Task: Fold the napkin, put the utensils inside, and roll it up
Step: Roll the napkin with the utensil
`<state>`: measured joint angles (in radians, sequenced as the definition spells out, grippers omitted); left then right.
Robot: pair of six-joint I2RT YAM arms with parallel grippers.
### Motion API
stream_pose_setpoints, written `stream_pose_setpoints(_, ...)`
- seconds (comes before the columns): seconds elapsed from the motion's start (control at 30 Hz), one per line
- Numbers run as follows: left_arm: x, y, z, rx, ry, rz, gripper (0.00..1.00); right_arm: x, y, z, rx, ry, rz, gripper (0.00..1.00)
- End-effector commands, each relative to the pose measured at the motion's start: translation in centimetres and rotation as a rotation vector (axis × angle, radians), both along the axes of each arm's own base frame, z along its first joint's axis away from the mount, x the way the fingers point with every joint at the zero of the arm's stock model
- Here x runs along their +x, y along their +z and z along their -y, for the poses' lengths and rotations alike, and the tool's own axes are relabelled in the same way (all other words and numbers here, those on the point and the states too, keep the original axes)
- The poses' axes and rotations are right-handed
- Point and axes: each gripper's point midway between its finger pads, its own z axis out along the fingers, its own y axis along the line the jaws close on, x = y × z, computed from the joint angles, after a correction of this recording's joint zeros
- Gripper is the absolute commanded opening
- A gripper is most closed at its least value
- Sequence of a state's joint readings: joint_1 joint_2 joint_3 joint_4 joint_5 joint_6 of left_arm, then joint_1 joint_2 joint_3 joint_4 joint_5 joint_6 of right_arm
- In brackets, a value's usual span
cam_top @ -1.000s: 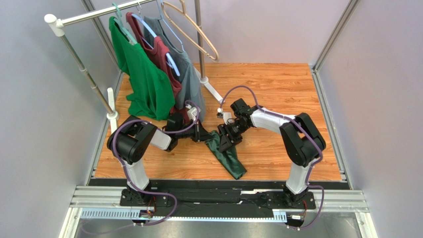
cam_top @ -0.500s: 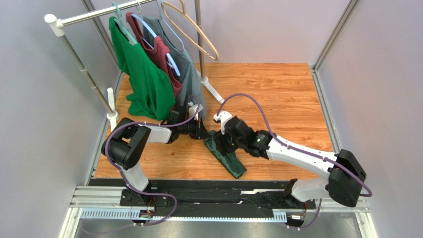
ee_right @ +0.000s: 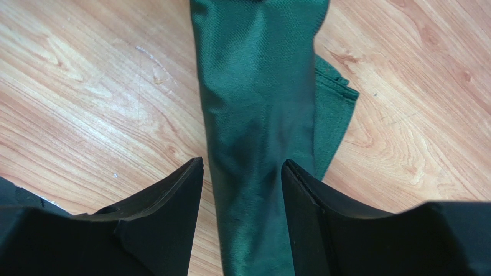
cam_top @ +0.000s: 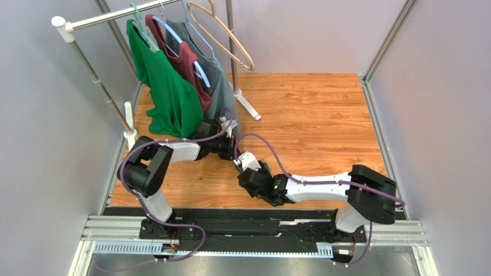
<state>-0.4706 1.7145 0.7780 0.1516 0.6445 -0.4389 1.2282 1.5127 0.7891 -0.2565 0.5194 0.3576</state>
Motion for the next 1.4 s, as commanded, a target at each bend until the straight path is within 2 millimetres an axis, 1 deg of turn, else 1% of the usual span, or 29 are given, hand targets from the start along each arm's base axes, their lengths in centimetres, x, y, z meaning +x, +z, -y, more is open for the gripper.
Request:
stream_pose_setpoints(0.0,0.2,0.3,-0.2,0.035,-0.013,0.019,0.00,1.4,1.2,-1.1,-0.014,-0.047,0.109,0.56)
stream_pose_setpoints(0.07,0.2,0.4,-0.3,0.041,-0.013,0.016,0.00,1.2,-0.1,-1.0,-0.045,-0.034,0.095,0.56)
stream_pose_setpoints(0.17,0.3,0.3,-0.3,0.049,-0.012,0.012,0.00,0.8,-1.2,-1.5,-0.069,0.007,0.067,0.56)
stream_pose_setpoints(0.33,0.4,0.4,-0.2,0.045,-0.012,0.010,0.00,0.7,-2.0,-1.7,-0.110,0.022,0.050,0.54)
stream_pose_setpoints(0.37,0.4,0.5,-0.2,0.044,-0.012,0.011,0.00,0.5,-2.5,-1.7,-0.123,0.029,0.037,0.54)
stream_pose_setpoints(0.47,0.4,0.5,-0.1,0.044,-0.017,0.005,0.00,0.1,-2.9,-1.9,-0.125,0.049,0.011,0.52)
stream_pose_setpoints(0.63,0.4,0.6,-0.1,0.046,-0.023,0.012,0.00,-0.3,-2.9,-2.2,-0.118,0.059,-0.023,0.54)
stream_pose_setpoints(0.8,0.4,1.0,0.0,0.037,-0.029,0.021,0.00,-1.5,-4.6,-1.7,-0.148,0.057,-0.143,0.54)
stream_pose_setpoints(1.03,0.5,1.9,0.3,0.007,-0.031,0.038,0.00,-2.7,-7.3,0.0,-0.163,0.018,-0.299,0.49)
stream_pose_setpoints(1.07,0.6,2.2,0.4,0.001,-0.029,0.042,0.02,-3.0,-7.8,0.3,-0.164,0.020,-0.334,0.48)
stream_pose_setpoints(1.1,0.6,2.6,0.4,-0.007,-0.028,0.055,0.06,-3.2,-8.2,0.6,-0.170,0.019,-0.351,0.47)
stream_pose_setpoints(1.13,0.7,3.0,0.4,-0.011,-0.025,0.062,0.09,-3.3,-8.5,0.8,-0.173,0.017,-0.363,0.43)
stream_pose_setpoints(1.17,0.8,3.5,0.4,-0.017,-0.018,0.073,0.15,-3.6,-9.1,1.0,-0.178,0.019,-0.390,0.39)
stream_pose_setpoints(1.2,0.9,3.7,0.4,-0.017,-0.013,0.077,0.28,-3.6,-9.3,1.2,-0.183,0.016,-0.404,0.34)
stream_pose_setpoints(1.23,1.0,3.9,0.3,-0.014,-0.004,0.083,0.35,-3.8,-9.5,1.2,-0.185,0.019,-0.413,0.28)
stream_pose_setpoints(1.27,1.1,4.1,0.3,-0.012,0.006,0.087,0.41,-3.9,-9.7,1.2,-0.182,0.025,-0.430,0.26)
stream_pose_setpoints(1.3,1.2,4.6,0.1,-0.013,0.016,0.099,0.52,-4.0,-10.0,1.3,-0.186,0.025,-0.443,0.23)
stream_pose_setpoints(1.33,1.4,4.6,-0.1,0.002,0.034,0.105,0.55,-4.0,-10.0,1.3,-0.183,0.025,-0.450,0.17)
stream_pose_setpoints(1.37,1.6,5.1,-0.3,0.007,0.048,0.117,0.58,-4.1,-10.0,1.3,-0.179,0.036,-0.465,0.14)
